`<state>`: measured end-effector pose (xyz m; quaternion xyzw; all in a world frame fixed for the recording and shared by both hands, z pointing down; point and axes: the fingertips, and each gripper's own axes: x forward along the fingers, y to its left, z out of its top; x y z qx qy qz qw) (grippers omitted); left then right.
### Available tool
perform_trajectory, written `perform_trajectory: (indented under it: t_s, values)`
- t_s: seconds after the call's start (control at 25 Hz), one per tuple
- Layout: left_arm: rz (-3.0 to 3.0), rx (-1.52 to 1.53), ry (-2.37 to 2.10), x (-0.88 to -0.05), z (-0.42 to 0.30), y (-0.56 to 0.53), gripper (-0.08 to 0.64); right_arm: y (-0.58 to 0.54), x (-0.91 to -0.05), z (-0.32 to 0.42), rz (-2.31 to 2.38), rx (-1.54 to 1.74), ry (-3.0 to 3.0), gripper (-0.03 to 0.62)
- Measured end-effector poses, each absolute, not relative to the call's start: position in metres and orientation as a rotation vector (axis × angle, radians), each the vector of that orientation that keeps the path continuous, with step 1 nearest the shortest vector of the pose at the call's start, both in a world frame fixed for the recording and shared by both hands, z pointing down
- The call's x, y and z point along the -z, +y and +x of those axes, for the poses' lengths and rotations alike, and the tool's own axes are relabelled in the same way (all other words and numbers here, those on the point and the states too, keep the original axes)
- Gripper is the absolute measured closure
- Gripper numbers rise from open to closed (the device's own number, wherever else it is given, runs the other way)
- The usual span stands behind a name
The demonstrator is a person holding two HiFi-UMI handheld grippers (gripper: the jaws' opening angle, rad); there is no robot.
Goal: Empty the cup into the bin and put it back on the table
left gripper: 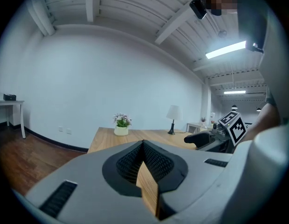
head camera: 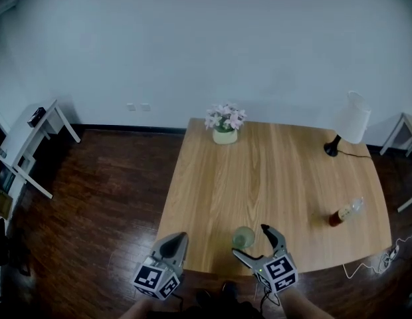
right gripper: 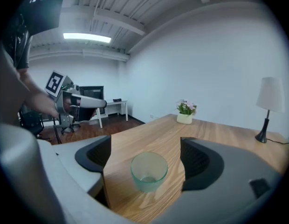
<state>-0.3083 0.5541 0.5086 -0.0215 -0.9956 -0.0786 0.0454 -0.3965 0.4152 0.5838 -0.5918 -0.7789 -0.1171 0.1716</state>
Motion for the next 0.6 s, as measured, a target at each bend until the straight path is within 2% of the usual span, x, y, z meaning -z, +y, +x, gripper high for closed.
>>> perform_trajectory:
  t_s: [0.04,0.12,0.16,0.28,0.32,0.4,0.52,0.6]
  values:
    - [-0.084,0.245,-3.046,-0.504,-0.304,0.556,0.555,0.414,-0.571,-0.395,-1.694,0.312,-2.226,0.119]
    - [-0.116,0.253,-3.066,-0.491,-0.297,0.559,0.555,0.412,-0.544,-0.389,-1.73,0.277,-2.261,0.209]
    - [-0.122,0.253,-3.084,-0.483,-0.294,0.559,0.555,0.413,-0.532,-0.385,-1.755,0.271,-2.269,0.231]
    - [-0.122,0.252,-3.146,-0.458,-0.288,0.56,0.555,0.413,-0.502,-0.374,-1.825,0.221,-2.271,0.232]
    - [-0.123,0.265,-3.165,-0.449,-0.285,0.56,0.555,0.411,-0.491,-0.371,-1.837,0.16,-2.276,0.254]
    - [-0.135,0.313,-3.205,-0.432,-0.277,0.561,0.555,0.408,-0.469,-0.366,-1.855,0.044,-2.284,0.38]
    - [-0.158,0.276,-3.267,-0.41,-0.267,0.562,0.555,0.405,-0.452,-0.36,-1.883,0.055,-2.298,0.418]
    - [-0.139,0.244,-3.282,-0.402,-0.263,0.558,0.555,0.4,-0.445,-0.358,-1.887,0.108,-2.327,0.534]
